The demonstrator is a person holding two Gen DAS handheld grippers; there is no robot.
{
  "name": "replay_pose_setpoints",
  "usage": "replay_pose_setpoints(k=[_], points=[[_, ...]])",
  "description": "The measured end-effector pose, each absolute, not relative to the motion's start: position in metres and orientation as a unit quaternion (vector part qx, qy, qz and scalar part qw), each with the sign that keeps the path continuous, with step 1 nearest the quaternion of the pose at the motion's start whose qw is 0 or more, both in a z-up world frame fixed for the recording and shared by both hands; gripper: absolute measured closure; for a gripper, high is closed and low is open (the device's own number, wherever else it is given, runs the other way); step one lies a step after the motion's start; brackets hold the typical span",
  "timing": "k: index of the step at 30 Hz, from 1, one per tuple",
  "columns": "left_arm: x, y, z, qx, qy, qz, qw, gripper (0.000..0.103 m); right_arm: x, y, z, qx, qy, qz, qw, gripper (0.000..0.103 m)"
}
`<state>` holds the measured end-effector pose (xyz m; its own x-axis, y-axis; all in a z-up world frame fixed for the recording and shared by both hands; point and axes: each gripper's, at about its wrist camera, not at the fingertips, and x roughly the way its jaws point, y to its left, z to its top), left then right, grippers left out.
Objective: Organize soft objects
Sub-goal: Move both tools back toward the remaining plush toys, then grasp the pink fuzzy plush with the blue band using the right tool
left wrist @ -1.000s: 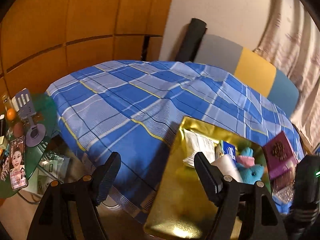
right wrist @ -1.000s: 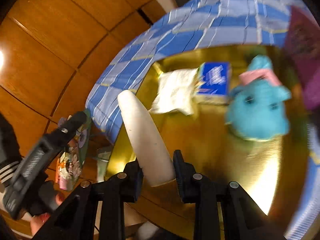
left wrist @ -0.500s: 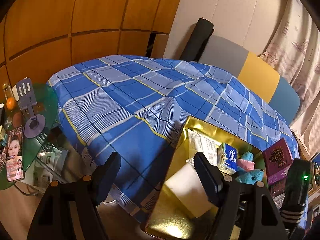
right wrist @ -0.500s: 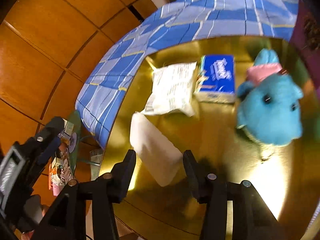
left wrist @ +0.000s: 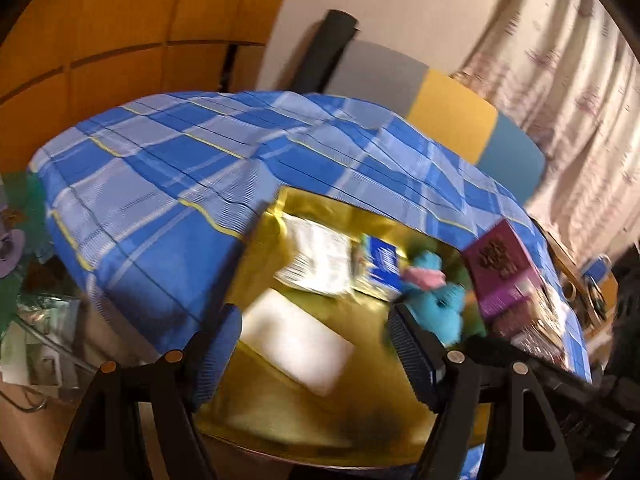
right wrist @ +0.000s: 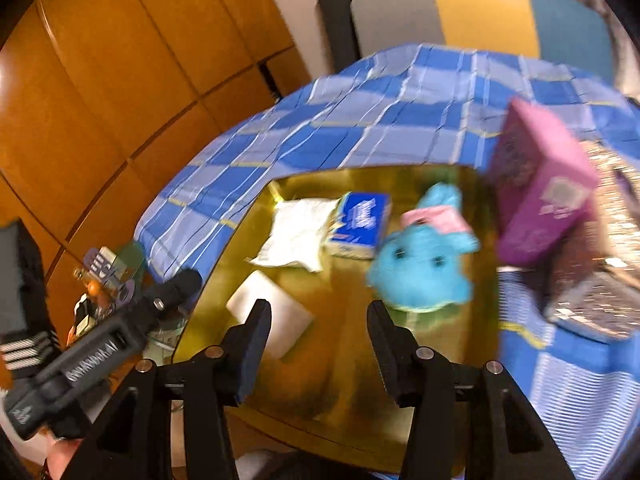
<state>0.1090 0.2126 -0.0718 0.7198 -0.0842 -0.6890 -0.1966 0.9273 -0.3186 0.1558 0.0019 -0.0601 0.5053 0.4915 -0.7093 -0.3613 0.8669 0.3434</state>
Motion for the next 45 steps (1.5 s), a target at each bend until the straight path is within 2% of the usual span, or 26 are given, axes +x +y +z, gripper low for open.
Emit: replay_pose_setpoints(k=[13, 24, 32, 37, 41, 45], points=[[0.095, 0.133, -0.067, -0.122, 0.369, -0.105, 0.915, 0.026, 0.133, -0.152, -0.038, 0.084, 0.4, 0.107, 0.906, 0.045], [0.089, 0.066, -0.074, -0.091, 0.392, -0.167, 0.9, 0.026, 0.129, -0.293, -0.086, 0.097, 0.447, -0.033, 0.889, 0.044], [0.084, 0.011, -0.067, -0.048, 0.4, -0.212, 0.891, 0.026, 0.175, -0.398, -0.109, 0.078, 0.441, -0.194, 0.873, 0.044], [0.083, -0.008, -0.067, -0.034, 0.411, -0.221, 0.884, 0.026, 0.205, -0.406, -0.129, 0.058, 0.474, -0.191, 0.858, 0.044], [0.085, -0.018, -0.069, -0.027, 0.417, -0.224, 0.88, 0.026, 0.205, -0.381, -0.12, 0.049, 0.457, -0.101, 0.883, 0.044], [0.088, -0.025, -0.073, -0.025, 0.424, -0.226, 0.877, 0.026, 0.208, -0.41, -0.106, 0.079, 0.431, -0.128, 0.89, 0.035]])
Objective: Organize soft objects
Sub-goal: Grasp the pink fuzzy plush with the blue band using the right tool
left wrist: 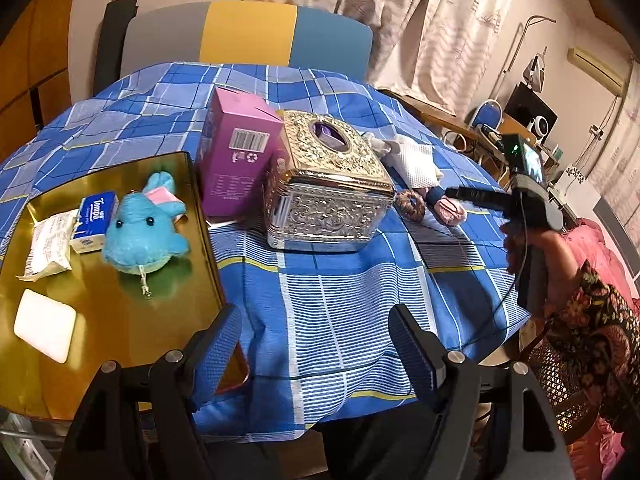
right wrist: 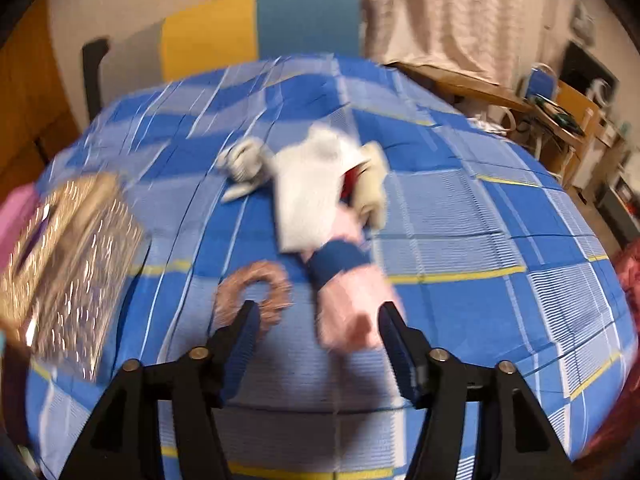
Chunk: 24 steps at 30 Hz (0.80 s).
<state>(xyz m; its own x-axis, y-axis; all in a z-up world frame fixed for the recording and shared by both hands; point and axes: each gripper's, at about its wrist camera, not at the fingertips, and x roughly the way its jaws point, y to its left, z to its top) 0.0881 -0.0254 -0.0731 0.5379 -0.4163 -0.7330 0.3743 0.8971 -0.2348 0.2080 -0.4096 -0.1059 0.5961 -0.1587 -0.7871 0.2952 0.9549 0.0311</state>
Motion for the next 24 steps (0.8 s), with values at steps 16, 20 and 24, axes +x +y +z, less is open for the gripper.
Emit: replay_pose_setpoints(k=[16, 20, 24], points=[[0.09, -0.062, -0.07, -0.003, 0.431, -0.249, 0.867, 0.026, 0.258, -0.426, -0.154, 0.071, 0.531, -0.093, 0.839, 0.06], [0.094, -0.077, -0.068, -0.006, 0.433, -0.259, 0.863, 0.026, 0.233, -0.438, -0.149, 0.084, 0.532, -0.091, 0.837, 0.063], [0.097, -0.102, -0.065, 0.005, 0.431, -0.277, 0.858, 0.026, 0.2, -0.45, -0.148, 0.104, 0.539, -0.108, 0.829, 0.064]])
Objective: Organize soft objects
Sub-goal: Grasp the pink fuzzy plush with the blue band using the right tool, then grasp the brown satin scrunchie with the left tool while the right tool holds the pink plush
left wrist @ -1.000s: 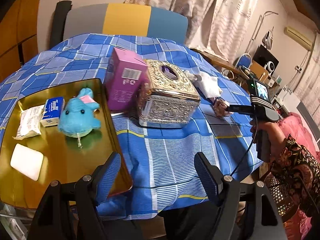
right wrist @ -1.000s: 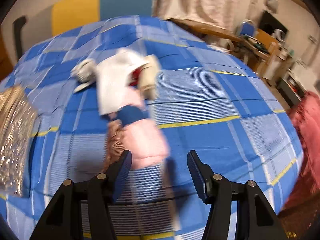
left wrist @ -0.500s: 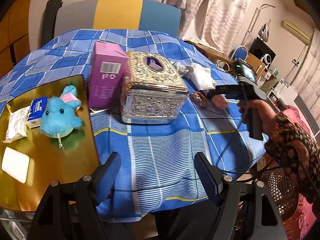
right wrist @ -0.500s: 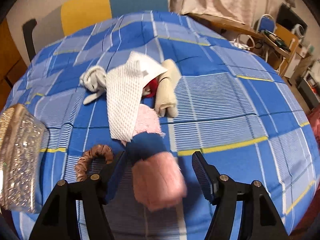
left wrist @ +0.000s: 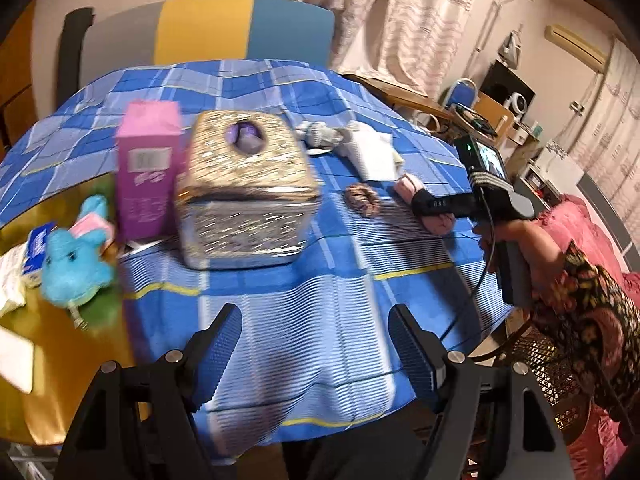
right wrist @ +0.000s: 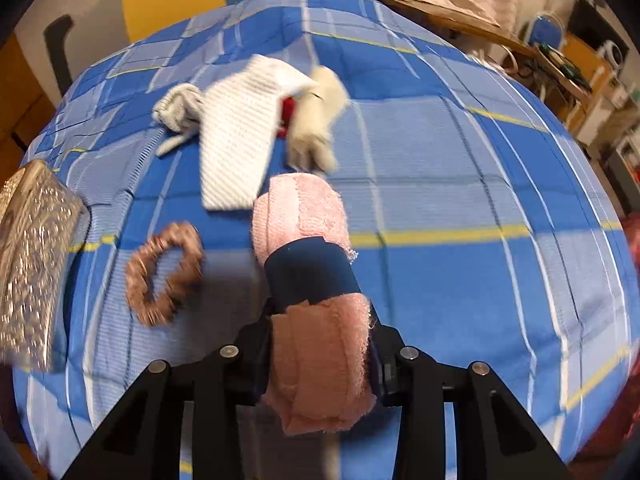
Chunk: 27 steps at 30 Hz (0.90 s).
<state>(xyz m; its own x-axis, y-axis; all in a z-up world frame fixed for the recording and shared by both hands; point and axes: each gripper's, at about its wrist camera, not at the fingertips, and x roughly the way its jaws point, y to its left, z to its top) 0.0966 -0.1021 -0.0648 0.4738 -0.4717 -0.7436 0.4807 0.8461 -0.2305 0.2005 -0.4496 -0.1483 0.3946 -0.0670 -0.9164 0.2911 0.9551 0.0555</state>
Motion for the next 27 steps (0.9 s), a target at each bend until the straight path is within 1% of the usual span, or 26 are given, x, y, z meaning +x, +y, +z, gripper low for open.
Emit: replay_pose_setpoints(k=[7, 13, 19, 25, 27], points=[[0.115, -0.167, -0.057, 0.044, 0.429, -0.295, 0.852, 0.026, 0.181, -0.468, -0.149, 0.158, 0.524, -0.125, 0.827, 0.064], [0.15, -0.231, -0.055, 0.072, 0.427, -0.304, 0.849, 0.026, 0.181, -0.471, -0.148, 0.146, 0.532, -0.136, 0.823, 0.064], [0.212, -0.283, -0.085, 0.106, 0.471, -0.285, 0.828, 0.026, 0.182, -0.479, -0.149, 0.164, 0.537, -0.131, 0.817, 0.064], [0.251, -0.307, -0.118, 0.122, 0.503, -0.261, 0.815, 0.026, 0.182, -0.483, -0.151, 0.183, 0.537, -0.127, 0.814, 0.064], [0.258, -0.315, -0.131, 0.141, 0.507, -0.255, 0.811, 0.026, 0.181, -0.484, -0.151, 0.192, 0.536, -0.127, 0.812, 0.064]])
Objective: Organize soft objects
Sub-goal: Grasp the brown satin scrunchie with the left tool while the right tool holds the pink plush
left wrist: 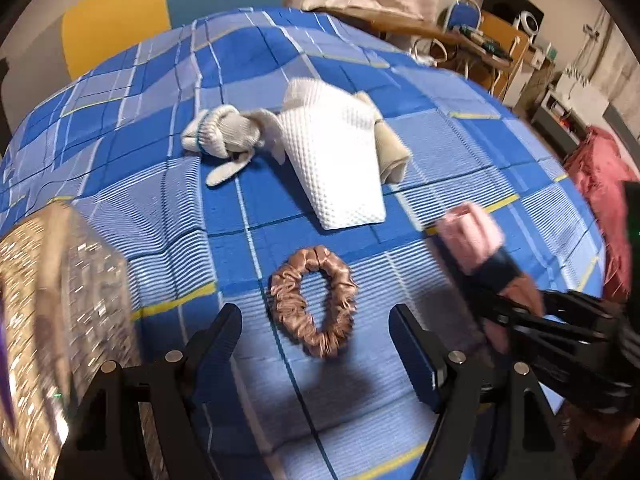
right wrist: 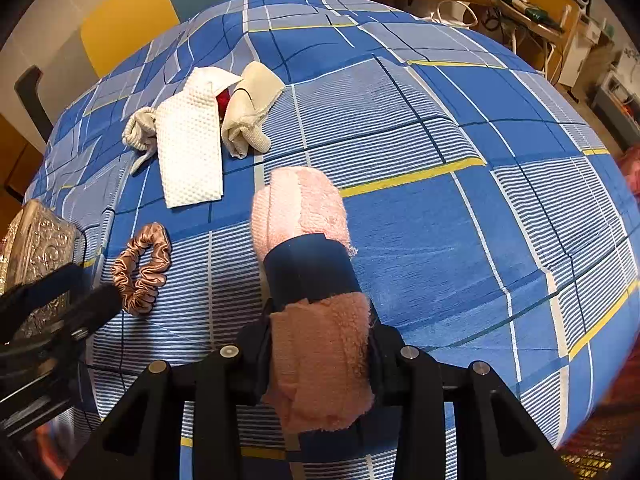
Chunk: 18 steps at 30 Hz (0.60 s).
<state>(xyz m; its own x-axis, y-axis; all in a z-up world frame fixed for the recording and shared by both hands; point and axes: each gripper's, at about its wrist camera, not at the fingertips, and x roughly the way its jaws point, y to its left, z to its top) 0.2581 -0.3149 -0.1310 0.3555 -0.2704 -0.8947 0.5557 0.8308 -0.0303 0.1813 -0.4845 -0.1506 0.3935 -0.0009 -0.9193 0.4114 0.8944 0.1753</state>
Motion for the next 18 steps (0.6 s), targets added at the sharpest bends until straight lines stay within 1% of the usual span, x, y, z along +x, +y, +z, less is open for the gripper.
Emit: replay_pose_setpoints(k=[4, 6, 7, 10, 11, 12, 13, 14, 15, 16, 18], points=[[0.266, -0.323, -0.151, 0.164, 0.519, -0.245, 0.802, 0.026, 0.181, -0.487, -0.15, 0.205, 0.534, -0.125, 0.811, 0.064], [0.271, -0.322, -0.161, 0.151, 0.532, -0.245, 0.796, 0.027, 0.181, -0.487, -0.151, 0.206, 0.534, -0.125, 0.81, 0.064], [0.272, -0.319, -0.162, 0.14, 0.526, -0.246, 0.802, 0.027, 0.182, -0.486, -0.15, 0.204, 0.534, -0.125, 0.811, 0.064], [0.272, -0.314, -0.162, 0.132, 0.516, -0.243, 0.811, 0.032, 0.183, -0.483, -0.15, 0.201, 0.535, -0.124, 0.811, 0.064], [0.271, -0.313, -0.161, 0.14, 0.512, -0.243, 0.812, 0.038, 0.183, -0.483, -0.15, 0.2, 0.535, -0.124, 0.812, 0.064], [0.27, -0.314, -0.161, 0.144, 0.509, -0.246, 0.812, 0.042, 0.183, -0.483, -0.15, 0.199, 0.535, -0.124, 0.812, 0.064], [0.268, -0.314, -0.159, 0.147, 0.507, -0.253, 0.811, 0.053, 0.183, -0.483, -0.15, 0.198, 0.534, -0.124, 0.812, 0.064], [0.267, -0.313, -0.158, 0.151, 0.505, -0.256, 0.81, 0.067, 0.184, -0.482, -0.15, 0.198, 0.534, -0.122, 0.813, 0.064], [0.266, -0.313, -0.157, 0.154, 0.505, -0.254, 0.81, 0.073, 0.185, -0.48, -0.15, 0.198, 0.533, -0.119, 0.814, 0.064], [0.266, -0.313, -0.156, 0.152, 0.508, -0.252, 0.809, 0.075, 0.185, -0.478, -0.15, 0.196, 0.532, -0.116, 0.815, 0.064], [0.265, -0.309, -0.156, 0.136, 0.521, -0.256, 0.803, 0.076, 0.188, -0.474, -0.151, 0.195, 0.53, -0.107, 0.819, 0.064]])
